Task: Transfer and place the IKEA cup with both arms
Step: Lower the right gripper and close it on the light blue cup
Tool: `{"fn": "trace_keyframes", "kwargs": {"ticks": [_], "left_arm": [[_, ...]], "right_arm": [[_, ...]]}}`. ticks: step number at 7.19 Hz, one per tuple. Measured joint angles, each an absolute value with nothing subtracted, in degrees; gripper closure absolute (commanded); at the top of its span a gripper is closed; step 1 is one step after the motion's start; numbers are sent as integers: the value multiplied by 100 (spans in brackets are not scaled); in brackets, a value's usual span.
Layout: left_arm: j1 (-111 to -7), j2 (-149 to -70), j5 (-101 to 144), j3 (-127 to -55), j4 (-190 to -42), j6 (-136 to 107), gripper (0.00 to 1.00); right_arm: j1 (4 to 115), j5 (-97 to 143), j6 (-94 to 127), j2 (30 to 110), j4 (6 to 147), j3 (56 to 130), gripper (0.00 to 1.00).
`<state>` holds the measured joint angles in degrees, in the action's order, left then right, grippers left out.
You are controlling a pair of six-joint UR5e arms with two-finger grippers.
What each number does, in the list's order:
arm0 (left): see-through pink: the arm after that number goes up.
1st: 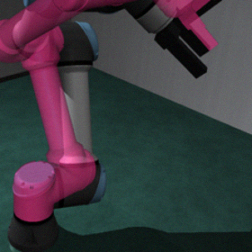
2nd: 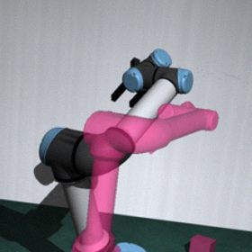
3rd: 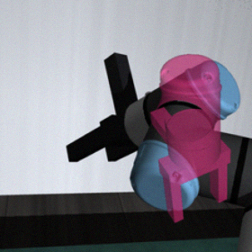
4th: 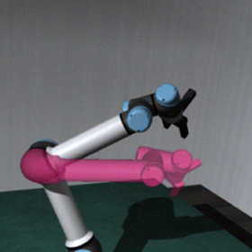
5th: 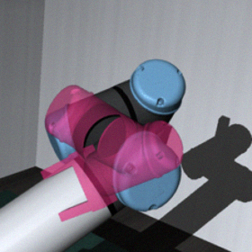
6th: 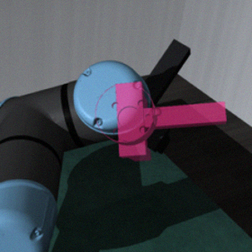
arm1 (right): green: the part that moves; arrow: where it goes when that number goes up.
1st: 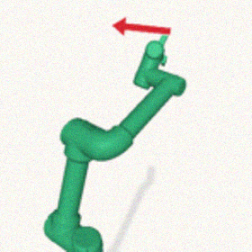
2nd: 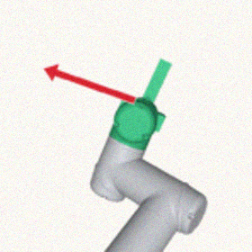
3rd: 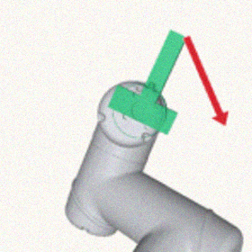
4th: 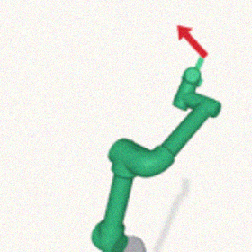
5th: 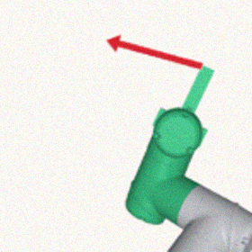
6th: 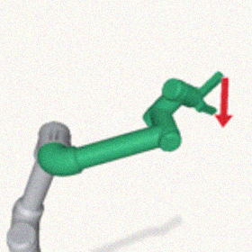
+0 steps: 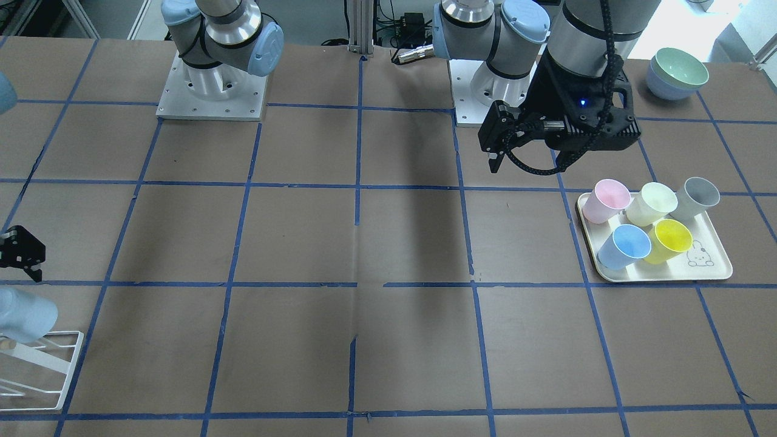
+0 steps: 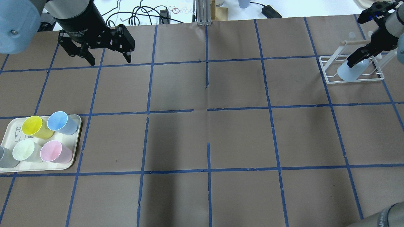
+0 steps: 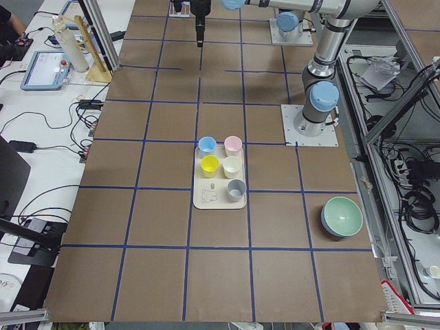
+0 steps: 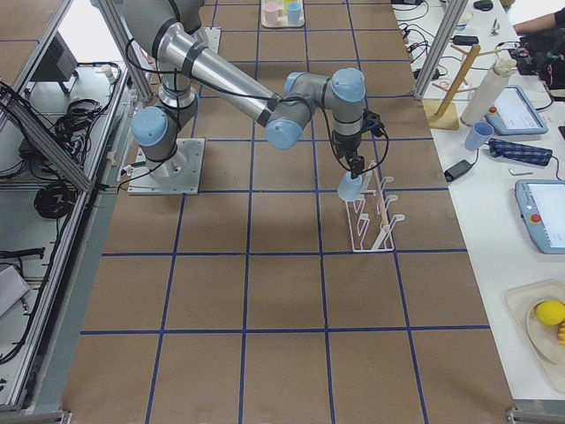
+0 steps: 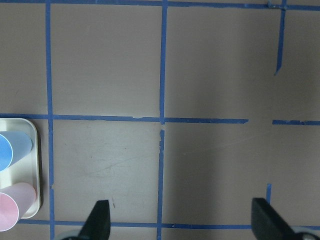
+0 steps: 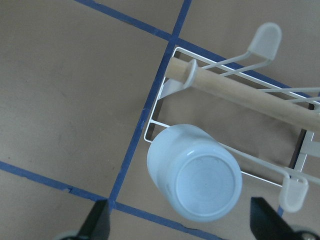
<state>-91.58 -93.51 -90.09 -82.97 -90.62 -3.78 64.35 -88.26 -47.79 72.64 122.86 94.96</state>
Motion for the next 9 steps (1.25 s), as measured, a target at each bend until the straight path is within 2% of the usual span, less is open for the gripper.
{"fn": "trace_keyframes", "kwargs": {"ticks": [9], "left_arm": [[-9158,-9350,-9020,-8297,-9062,-378,0]], "right_arm": [[6337,-8690,-4791,6867,12690,9499,0]]}}
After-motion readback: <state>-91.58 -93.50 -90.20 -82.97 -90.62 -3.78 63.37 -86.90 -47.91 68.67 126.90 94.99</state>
